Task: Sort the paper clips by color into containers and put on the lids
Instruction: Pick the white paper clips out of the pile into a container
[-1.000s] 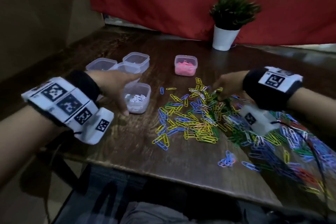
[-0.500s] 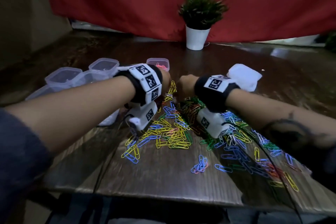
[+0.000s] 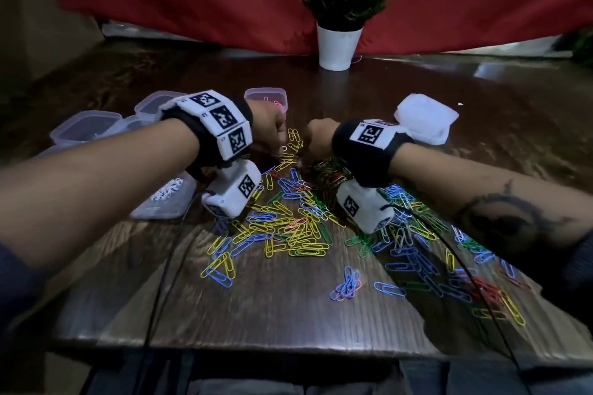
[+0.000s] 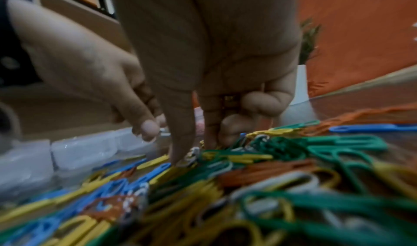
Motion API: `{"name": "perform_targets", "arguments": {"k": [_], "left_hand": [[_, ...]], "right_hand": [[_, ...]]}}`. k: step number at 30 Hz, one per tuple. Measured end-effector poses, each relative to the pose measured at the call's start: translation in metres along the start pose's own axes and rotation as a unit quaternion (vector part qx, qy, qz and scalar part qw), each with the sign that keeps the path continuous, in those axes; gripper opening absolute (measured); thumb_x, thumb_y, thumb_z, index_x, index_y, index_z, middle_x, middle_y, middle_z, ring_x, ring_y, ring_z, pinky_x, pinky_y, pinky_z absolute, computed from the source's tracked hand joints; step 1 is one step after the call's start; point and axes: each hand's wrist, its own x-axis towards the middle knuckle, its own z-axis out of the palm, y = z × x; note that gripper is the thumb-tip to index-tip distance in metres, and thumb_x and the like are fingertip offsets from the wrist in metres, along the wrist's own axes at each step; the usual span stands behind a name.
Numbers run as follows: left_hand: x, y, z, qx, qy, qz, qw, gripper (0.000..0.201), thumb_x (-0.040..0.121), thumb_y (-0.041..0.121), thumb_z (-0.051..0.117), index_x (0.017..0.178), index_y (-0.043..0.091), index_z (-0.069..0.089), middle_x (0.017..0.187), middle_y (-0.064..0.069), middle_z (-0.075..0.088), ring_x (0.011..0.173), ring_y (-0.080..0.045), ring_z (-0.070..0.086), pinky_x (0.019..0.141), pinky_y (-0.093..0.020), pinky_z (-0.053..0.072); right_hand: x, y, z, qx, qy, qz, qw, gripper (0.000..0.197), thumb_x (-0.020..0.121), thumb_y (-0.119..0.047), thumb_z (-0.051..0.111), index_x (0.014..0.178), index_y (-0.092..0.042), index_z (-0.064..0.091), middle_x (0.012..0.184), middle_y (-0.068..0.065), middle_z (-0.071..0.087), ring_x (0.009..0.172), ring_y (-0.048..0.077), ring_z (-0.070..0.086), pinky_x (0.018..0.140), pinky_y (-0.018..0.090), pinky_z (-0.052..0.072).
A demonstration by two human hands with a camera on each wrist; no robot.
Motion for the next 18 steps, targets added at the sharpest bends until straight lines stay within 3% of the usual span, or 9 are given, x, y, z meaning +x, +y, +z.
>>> {"name": "perform_targets", "arguments": {"k": [2, 4, 5, 8, 11, 13, 15, 16, 18], "left_hand": [[-0.001, -0.003, -0.001, -0.038, -0.005, -0.024, 0.999, 0.006, 0.088, 0.005, 0.06, 0.093, 0.008, 0.06, 0.075, -0.004, 0.056, 0.061, -0.012, 0.049, 0.053, -0.02, 0.04], [0.001, -0.005, 0.002, -0.099, -0.01, -0.052, 0.994, 0.011, 0.092, 0.006, 0.051, 0.086, 0.007, 0.06, 0.068, -0.005, 0.052, 0.053, -0.012, 0.046, 0.048, -0.019, 0.035], [0.003, -0.006, 0.003, -0.14, -0.004, -0.067, 0.988, 0.018, 0.094, 0.008, 0.047, 0.079, 0.007, 0.057, 0.06, -0.005, 0.049, 0.044, -0.01, 0.043, 0.042, -0.016, 0.032], [0.002, -0.002, 0.002, -0.26, 0.026, -0.117, 0.958, 0.032, 0.094, 0.012, 0.037, 0.062, 0.013, 0.037, 0.031, 0.004, 0.034, 0.021, -0.004, 0.027, 0.03, -0.005, 0.018], [0.004, 0.004, 0.0, -0.305, -0.023, -0.136, 0.942, 0.032, 0.092, 0.022, 0.033, 0.061, 0.016, 0.03, 0.029, 0.006, 0.027, 0.021, -0.003, 0.022, 0.03, -0.003, 0.016], [0.01, 0.014, 0.003, -0.277, -0.06, -0.127, 0.951, 0.041, 0.095, 0.039, 0.037, 0.061, 0.017, 0.04, 0.035, 0.006, 0.033, 0.025, -0.005, 0.029, 0.032, -0.007, 0.023], [0.018, 0.025, 0.006, -0.17, -0.034, -0.092, 0.981, 0.043, 0.085, 0.057, 0.053, 0.074, 0.017, 0.063, 0.059, 0.0, 0.052, 0.052, -0.012, 0.049, 0.052, -0.018, 0.038], [0.021, 0.031, 0.008, -0.108, -0.011, -0.073, 0.991, 0.042, 0.081, 0.057, 0.059, 0.084, 0.017, 0.069, 0.076, -0.002, 0.058, 0.069, -0.014, 0.053, 0.064, -0.023, 0.039], [0.027, 0.042, 0.012, -0.044, 0.029, -0.046, 0.998, 0.039, 0.078, 0.046, 0.069, 0.097, 0.011, 0.071, 0.093, -0.005, 0.064, 0.081, -0.014, 0.052, 0.072, -0.024, 0.037]], "right_hand": [[0.003, -0.007, -0.003, -0.005, -0.03, 0.005, 1.0, 0.034, 0.082, -0.025, 0.069, 0.103, 0.001, 0.064, 0.097, 0.012, 0.064, 0.078, 0.017, 0.054, 0.06, 0.021, 0.044], [0.001, -0.005, -0.006, 0.023, -0.061, 0.016, 0.998, 0.018, 0.085, -0.019, 0.066, 0.076, -0.004, 0.062, 0.073, 0.005, 0.058, 0.059, 0.014, 0.048, 0.039, 0.014, 0.036], [0.0, -0.001, -0.008, 0.046, -0.065, 0.021, 0.997, 0.022, 0.085, -0.017, 0.065, 0.067, -0.008, 0.056, 0.065, 0.002, 0.052, 0.053, 0.012, 0.043, 0.033, 0.012, 0.032], [-0.003, 0.019, -0.017, 0.242, -0.041, 0.039, 0.969, 0.023, 0.088, -0.012, 0.056, 0.065, -0.011, 0.051, 0.062, 0.003, 0.049, 0.047, 0.011, 0.042, 0.035, 0.016, 0.036], [-0.016, 0.039, -0.033, 0.433, -0.007, 0.072, 0.898, 0.022, 0.094, -0.004, 0.044, 0.072, -0.006, 0.047, 0.065, 0.01, 0.053, 0.035, 0.008, 0.051, 0.036, 0.016, 0.043], [-0.024, 0.053, -0.041, 0.482, 0.018, 0.084, 0.872, 0.024, 0.092, 0.005, 0.042, 0.071, -0.006, 0.045, 0.058, 0.01, 0.056, 0.034, 0.007, 0.055, 0.034, 0.014, 0.044], [-0.031, 0.064, -0.044, 0.488, 0.03, 0.103, 0.866, 0.027, 0.091, 0.008, 0.04, 0.07, -0.007, 0.043, 0.045, 0.007, 0.053, 0.029, 0.006, 0.05, 0.03, 0.013, 0.038], [-0.033, 0.069, -0.044, 0.473, 0.027, 0.111, 0.873, 0.027, 0.093, 0.005, 0.037, 0.07, -0.009, 0.042, 0.043, 0.006, 0.051, 0.027, 0.005, 0.045, 0.029, 0.012, 0.034], [-0.038, 0.077, -0.041, 0.419, 0.026, 0.125, 0.899, 0.027, 0.092, 0.0, 0.033, 0.071, -0.012, 0.044, 0.048, 0.004, 0.043, 0.025, 0.004, 0.032, 0.029, 0.009, 0.022]]}}
